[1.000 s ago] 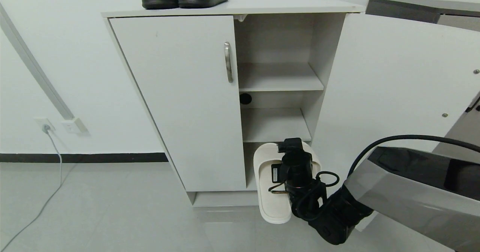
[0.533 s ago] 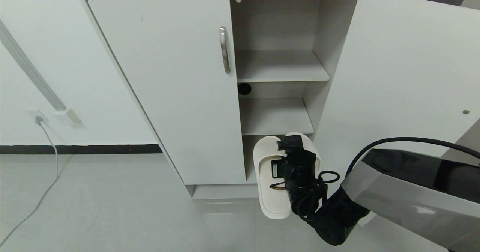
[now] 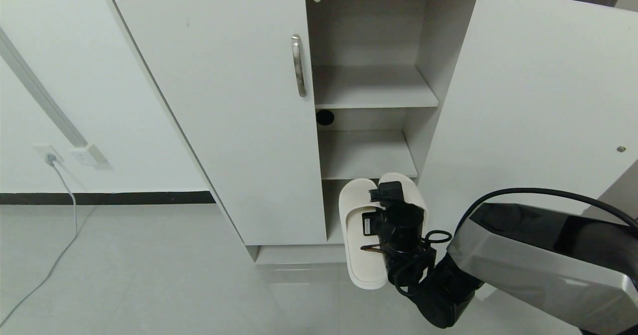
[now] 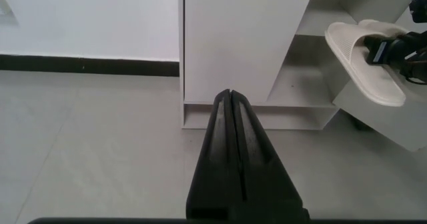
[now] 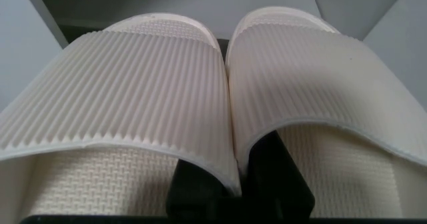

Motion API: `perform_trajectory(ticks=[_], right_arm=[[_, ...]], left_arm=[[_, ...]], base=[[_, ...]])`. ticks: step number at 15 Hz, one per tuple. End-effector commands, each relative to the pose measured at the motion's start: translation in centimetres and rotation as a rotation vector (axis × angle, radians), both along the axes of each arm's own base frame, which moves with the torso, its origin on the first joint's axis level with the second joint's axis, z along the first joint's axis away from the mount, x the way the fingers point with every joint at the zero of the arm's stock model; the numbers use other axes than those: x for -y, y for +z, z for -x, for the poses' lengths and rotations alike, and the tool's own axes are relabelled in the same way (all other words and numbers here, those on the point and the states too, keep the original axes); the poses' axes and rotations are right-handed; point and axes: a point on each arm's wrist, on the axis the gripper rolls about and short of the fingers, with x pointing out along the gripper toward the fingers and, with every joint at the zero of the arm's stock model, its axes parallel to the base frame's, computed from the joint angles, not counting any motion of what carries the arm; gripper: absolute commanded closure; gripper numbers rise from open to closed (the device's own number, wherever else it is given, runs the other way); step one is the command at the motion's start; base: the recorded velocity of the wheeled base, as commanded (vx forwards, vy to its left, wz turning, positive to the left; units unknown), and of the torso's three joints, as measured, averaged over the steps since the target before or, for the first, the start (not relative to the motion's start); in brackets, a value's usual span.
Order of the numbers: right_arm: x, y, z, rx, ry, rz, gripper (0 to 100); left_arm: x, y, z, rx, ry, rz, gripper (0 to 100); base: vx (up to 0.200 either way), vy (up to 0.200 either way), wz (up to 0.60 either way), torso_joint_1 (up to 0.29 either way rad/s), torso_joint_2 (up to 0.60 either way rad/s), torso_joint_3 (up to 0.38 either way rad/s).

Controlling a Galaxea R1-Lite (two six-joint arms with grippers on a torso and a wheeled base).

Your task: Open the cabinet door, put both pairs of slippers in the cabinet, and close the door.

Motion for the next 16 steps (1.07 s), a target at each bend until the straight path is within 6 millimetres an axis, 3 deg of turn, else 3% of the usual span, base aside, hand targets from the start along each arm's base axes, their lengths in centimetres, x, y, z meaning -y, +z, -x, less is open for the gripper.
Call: perform_trajectory(ticks=[1, 10, 13, 16], right_arm=[[0.0, -0.2, 0.0, -0.003, 0.001, 0.003, 100], [-0.5, -1.2, -0.6, -0.009, 0.02, 0.021, 100], [-0.5, -0.7, -1.9, 0.007, 0.004, 0.014, 100], [-0.8, 0.2, -4.4, 0.036, -0.024, -0.009, 100]], left_arm=[[0.0, 0.0, 0.0, -0.002, 0.0, 0.001, 100], [0.0, 0.0, 0.0, -0.001, 0.0, 0.0, 100], [0.0, 0.0, 0.0, -0.002, 0.0, 0.0, 100], [0.0, 0.0, 0.0, -0.002, 0.0, 0.0, 100]], base=[[0.2, 0.0, 0.0, 0.007, 0.01, -0.002], [0.2, 0.0, 0.0, 0.002, 0.0, 0.002], [0.0, 0.0, 0.0, 0.0, 0.0, 0.0], [0.0, 0.0, 0.0, 0.0, 0.0, 0.0]])
